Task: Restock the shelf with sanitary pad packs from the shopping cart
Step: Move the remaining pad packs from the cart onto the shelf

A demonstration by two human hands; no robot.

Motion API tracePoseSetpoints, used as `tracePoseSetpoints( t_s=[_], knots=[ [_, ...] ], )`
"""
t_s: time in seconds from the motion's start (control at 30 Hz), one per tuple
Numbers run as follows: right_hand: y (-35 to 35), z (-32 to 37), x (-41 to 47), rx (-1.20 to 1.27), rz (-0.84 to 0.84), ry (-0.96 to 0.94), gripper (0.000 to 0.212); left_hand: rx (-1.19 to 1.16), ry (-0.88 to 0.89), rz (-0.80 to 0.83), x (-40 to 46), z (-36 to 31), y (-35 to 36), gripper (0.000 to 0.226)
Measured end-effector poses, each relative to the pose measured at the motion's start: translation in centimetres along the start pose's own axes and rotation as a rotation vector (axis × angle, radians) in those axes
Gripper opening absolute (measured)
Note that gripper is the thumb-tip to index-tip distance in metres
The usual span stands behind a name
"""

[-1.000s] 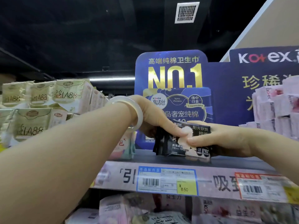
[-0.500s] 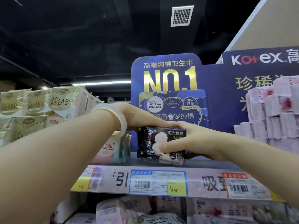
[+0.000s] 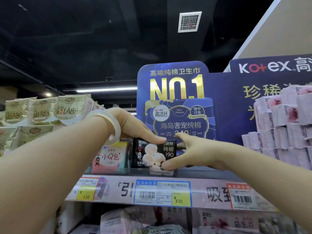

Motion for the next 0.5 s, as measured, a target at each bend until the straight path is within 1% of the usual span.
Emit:
tracePoseSetpoints(
  t_s=[0.07, 0.13, 0.17, 0.2, 0.27, 0.33, 0.37, 0.43, 0.5],
  knots=[
    [-0.1, -0.1, 0.3, -0.056, 0.026, -0.016, 0.073, 0.087, -0.001, 0.026, -0.2, 0.0, 0.0, 0.098],
    [0.7, 0.2, 0.6, -0.084, 0.059, -0.083, 0.032, 0.076, 0.023, 0.048, 0.0, 0.4, -0.3, 0.107],
    [1.1, 0.5, 0.6, -0.079, 0.069, -0.116, 0.017, 0.061, 0.028, 0.067, 0.5, 0.8, -0.6, 0.112],
    [1.3, 0.6, 0.7, -0.071, 0.074, -0.141, 0.011, 0.044, 0.025, 0.085, 0.6, 1.1, -0.7, 0.116],
    [1.2, 0.5, 0.5, -0.059, 0.104, -0.139, 0.012, 0.037, 0.036, 0.118, 0.6, 1.1, -0.7, 0.12],
    [0.5, 0.4, 0.2, -0.078, 0.142, -0.13, 0.031, 0.055, 0.045, 0.13, 0.6, 1.0, -0.7, 0.125],
    [0.3, 0.2, 0.2, -0.072, 0.158, -0.122, 0.034, 0.057, 0.046, 0.139, 0.5, 1.0, -0.7, 0.126],
    [0.4, 0.0, 0.3, -0.057, 0.219, -0.096, 0.021, 0.042, 0.047, 0.155, 0.4, 1.0, -0.5, 0.119],
    [1.3, -0.1, 0.8, -0.053, 0.312, -0.076, 0.015, 0.059, 0.035, 0.133, 0.2, 1.1, -0.5, 0.114]
  ],
)
Point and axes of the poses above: each hand's wrist, its own x-axis towards the middle knuckle, its own y-axis out of the palm, z = x × y, the point moved 3 cm from there along x, towards the middle knuckle, and after that the axes turned 7 degrees about -x, right-handed, at the moved point
